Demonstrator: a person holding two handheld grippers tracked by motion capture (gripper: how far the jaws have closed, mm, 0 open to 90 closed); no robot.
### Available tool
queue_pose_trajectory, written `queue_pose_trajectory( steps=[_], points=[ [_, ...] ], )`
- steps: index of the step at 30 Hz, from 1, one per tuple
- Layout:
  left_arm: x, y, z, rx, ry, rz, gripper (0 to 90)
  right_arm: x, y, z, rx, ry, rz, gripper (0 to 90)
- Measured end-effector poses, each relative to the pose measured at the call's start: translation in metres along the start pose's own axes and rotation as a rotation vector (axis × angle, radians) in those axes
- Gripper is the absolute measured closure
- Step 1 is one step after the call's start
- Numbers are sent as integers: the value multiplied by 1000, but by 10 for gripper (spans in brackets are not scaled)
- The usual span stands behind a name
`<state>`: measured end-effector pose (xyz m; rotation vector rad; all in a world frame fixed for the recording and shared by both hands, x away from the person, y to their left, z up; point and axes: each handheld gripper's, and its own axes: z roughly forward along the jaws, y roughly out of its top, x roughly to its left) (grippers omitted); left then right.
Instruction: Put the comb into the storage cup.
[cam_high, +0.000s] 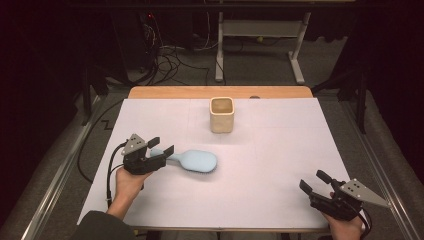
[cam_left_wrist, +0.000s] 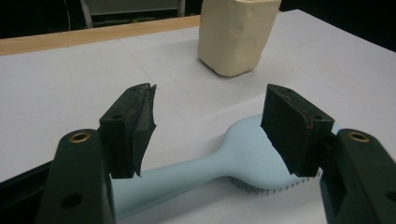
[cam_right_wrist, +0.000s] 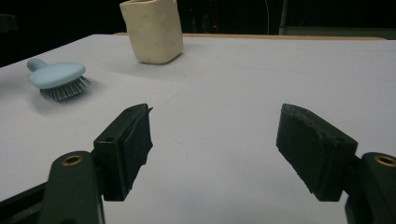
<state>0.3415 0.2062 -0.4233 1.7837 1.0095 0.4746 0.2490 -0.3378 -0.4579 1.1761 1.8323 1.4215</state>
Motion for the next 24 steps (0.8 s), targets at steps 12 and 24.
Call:
queue_pose_trajectory(
  steps=[12, 24],
  points=[
    [2, 9, 14, 21, 3, 8, 354, 1, 0, -1, -7, 1, -2, 272],
    [2, 33, 22, 169, 64, -35, 375, 1, 0, -1, -11, 4, -4, 281]
  ],
)
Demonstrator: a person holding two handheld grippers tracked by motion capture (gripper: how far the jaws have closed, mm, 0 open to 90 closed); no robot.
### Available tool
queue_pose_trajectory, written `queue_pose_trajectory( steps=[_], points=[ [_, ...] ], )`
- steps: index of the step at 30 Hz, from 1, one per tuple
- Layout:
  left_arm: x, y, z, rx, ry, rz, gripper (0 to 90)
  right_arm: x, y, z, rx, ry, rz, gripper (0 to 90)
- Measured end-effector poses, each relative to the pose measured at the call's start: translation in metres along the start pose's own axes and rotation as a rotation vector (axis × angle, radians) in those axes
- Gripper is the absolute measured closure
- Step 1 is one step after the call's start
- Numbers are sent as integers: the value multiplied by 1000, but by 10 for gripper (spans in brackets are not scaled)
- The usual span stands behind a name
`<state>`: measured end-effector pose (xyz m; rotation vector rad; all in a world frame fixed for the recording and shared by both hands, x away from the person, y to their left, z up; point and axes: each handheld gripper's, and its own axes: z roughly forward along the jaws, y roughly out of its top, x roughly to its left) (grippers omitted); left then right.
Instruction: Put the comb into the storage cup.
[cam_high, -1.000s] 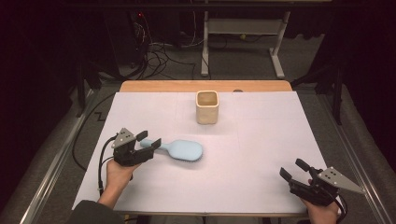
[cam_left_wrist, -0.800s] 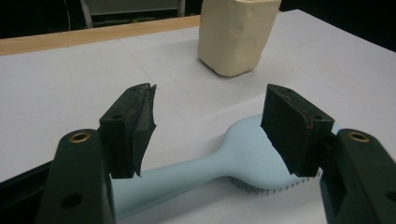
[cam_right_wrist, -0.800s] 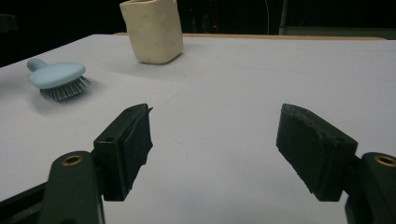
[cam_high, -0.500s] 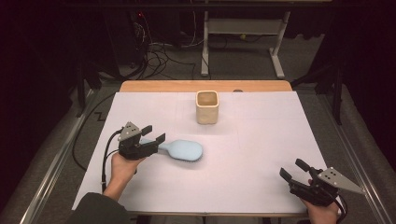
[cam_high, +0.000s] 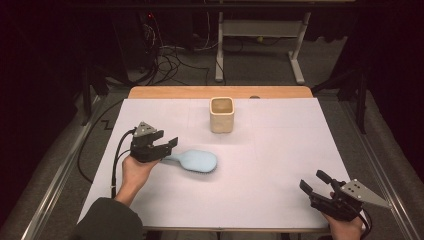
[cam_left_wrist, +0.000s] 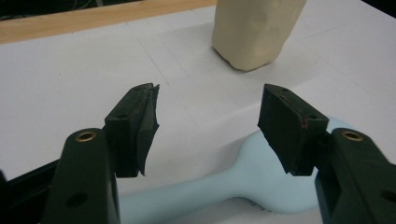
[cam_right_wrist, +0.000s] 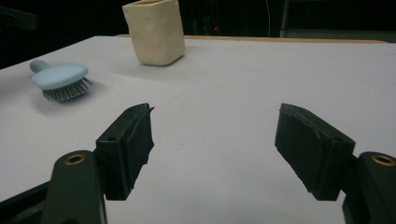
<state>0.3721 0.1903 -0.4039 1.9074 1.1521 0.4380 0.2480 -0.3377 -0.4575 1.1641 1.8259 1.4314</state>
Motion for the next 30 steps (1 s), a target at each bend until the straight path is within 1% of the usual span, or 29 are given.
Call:
queue_pose_trajectory(
  steps=[1, 2, 5, 6, 7, 9, 11, 13, 15, 16, 17, 20, 21, 22, 23, 24, 25, 26, 27, 28, 29, 30],
  points=[
    [1, 3, 2, 32, 5, 3, 388, 0, 0, 0, 2, 1, 0, 282],
    [1, 3, 2, 32, 5, 3, 403, 0, 0, 0, 2, 1, 0, 282],
    [1, 9, 4, 73, 9, -3, 415, 0, 0, 0, -1, 0, -1, 285],
    [2, 11, 5, 86, 4, -5, 428, 0, 0, 0, 1, 2, -2, 285],
    [2, 14, 6, 110, -8, -7, 441, 0, 0, 0, 0, 2, -2, 286],
    [1, 16, 7, 119, -8, -6, 449, 0, 0, 0, 1, 2, -2, 286],
    [1, 21, 10, 154, -11, 3, 454, 0, 0, 0, -2, 2, -6, 287],
    [0, 25, 12, 184, -5, 20, 462, 0, 0, 0, 1, 1, -9, 289],
    [0, 27, 14, 203, -27, 32, 452, 0, 0, 0, 2, 1, -12, 289],
    [1, 28, 16, 220, -28, 34, 454, 0, 0, 0, 2, 1, -11, 289],
    [1, 29, 18, 235, -22, 40, 463, 0, 0, 0, 1, 0, -11, 289],
    [3, 33, 23, 274, -19, 37, 499, 0, 0, 0, 2, 1, -11, 290],
    [4, 34, 25, 283, -16, 35, 530, 0, 0, 0, 1, 0, -12, 290],
    [6, 34, 28, 307, -8, 35, 550, 0, 0, 0, 1, 0, -12, 290],
    [6, 34, 28, 307, -8, 35, 569, 0, 0, -1, 1, 0, -13, 290],
    [8, 33, 32, 337, 3, 36, 584, 0, 0, 0, 1, 0, -13, 290],
    [8, 33, 32, 337, 3, 36, 598, 0, 0, 0, 1, 0, -13, 290],
    [10, 32, 36, 361, 22, 47, 616, 0, 0, 0, 0, -2, -13, 290],
    [10, 32, 36, 361, 22, 47, 628, 0, 0, 0, 0, -2, -13, 290],
    [11, 31, 39, 382, 37, 53, 643, 0, 0, -1, 0, -2, -11, 290],
    [11, 31, 39, 382, 37, 53, 655, 0, 0, -1, 0, -2, -11, 290],
    [12, 30, 41, 399, 40, 59, 669, -1, 0, -1, 1, -5, -9, 291]
  ],
)
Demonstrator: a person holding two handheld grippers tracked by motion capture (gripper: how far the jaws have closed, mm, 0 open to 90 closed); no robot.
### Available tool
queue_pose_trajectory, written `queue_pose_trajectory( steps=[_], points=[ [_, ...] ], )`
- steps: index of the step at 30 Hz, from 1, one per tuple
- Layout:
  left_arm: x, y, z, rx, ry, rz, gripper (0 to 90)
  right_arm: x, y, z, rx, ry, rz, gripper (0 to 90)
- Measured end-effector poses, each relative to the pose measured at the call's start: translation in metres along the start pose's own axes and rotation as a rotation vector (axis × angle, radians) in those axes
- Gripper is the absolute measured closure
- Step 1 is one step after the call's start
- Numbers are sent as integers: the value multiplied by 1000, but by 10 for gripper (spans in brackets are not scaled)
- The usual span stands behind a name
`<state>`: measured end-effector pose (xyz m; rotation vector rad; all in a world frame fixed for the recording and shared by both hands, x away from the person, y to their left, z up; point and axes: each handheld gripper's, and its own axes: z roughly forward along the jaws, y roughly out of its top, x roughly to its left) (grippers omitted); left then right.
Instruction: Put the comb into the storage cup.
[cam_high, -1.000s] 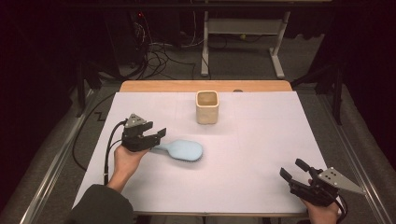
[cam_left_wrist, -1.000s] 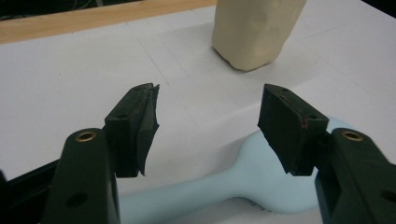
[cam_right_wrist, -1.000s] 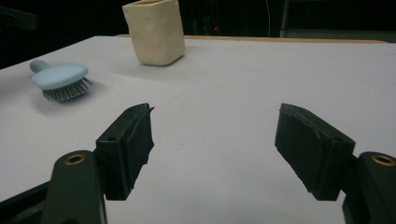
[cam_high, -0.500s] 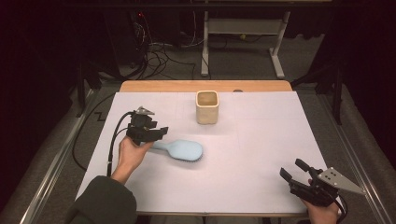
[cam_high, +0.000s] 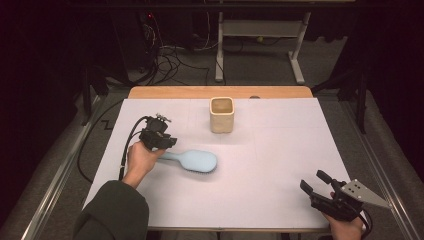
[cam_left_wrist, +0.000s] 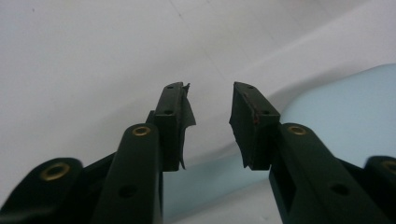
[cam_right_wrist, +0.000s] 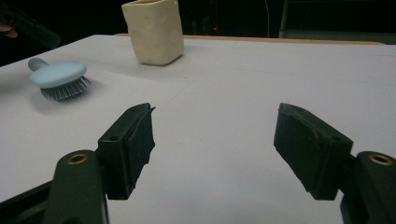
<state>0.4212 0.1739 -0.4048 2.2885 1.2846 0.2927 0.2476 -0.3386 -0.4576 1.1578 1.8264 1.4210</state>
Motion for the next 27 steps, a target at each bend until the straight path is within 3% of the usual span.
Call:
queue_pose_trajectory(
  steps=[10, 27],
  points=[
    [6, 0, 13, 92, -5, -22, 786, 0, 0, 0, 5, 0, -10, 294],
    [8, -2, 22, 171, -20, -7, 859, 0, 0, 0, 10, 0, -14, 294]
  ],
)
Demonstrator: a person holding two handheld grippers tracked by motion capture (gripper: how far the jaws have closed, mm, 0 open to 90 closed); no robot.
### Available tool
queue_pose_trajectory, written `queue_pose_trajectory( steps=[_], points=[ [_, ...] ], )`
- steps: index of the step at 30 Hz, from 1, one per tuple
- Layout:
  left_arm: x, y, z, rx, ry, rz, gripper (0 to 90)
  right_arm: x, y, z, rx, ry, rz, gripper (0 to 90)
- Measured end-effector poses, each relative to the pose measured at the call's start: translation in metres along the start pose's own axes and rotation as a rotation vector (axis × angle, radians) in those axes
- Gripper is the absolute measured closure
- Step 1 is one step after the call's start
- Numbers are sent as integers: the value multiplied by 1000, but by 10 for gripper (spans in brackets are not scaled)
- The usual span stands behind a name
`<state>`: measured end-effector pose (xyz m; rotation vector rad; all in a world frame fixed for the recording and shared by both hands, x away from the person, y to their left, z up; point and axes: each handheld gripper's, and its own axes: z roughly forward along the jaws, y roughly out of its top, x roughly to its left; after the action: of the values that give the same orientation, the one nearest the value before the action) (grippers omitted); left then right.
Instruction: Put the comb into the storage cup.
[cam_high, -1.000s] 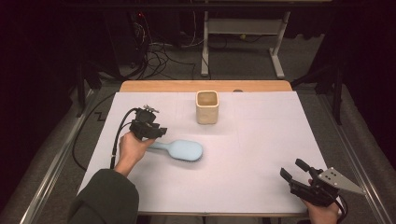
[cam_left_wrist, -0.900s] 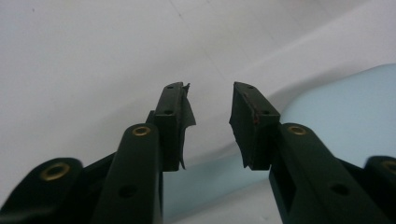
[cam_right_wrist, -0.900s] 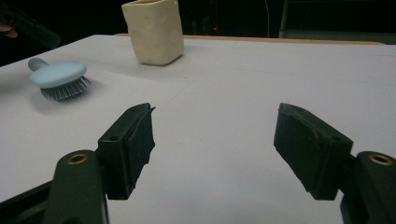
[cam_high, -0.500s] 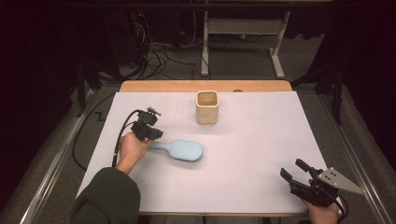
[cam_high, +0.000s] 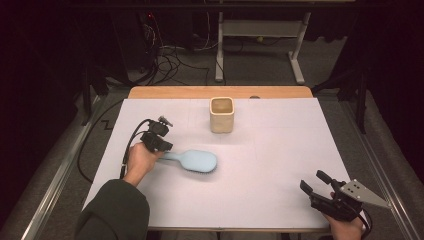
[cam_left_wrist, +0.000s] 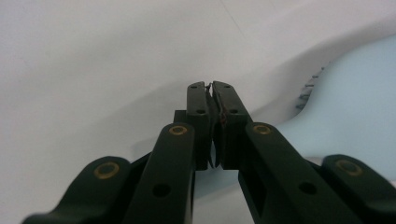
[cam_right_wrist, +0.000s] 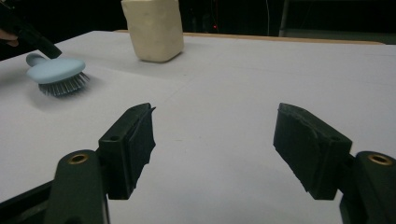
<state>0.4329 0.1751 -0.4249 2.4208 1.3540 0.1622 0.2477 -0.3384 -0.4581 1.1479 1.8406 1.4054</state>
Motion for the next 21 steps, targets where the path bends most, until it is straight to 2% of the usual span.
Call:
queue_pose_trajectory(
  steps=[7, 21],
  points=[
    [-2, -2, 3, 3, -25, 4, 864, 0, 0, 0, -1, -3, -4, 295],
    [-6, -11, 2, 17, -44, 20, 866, 0, 0, 0, 2, -2, -6, 295]
  ],
)
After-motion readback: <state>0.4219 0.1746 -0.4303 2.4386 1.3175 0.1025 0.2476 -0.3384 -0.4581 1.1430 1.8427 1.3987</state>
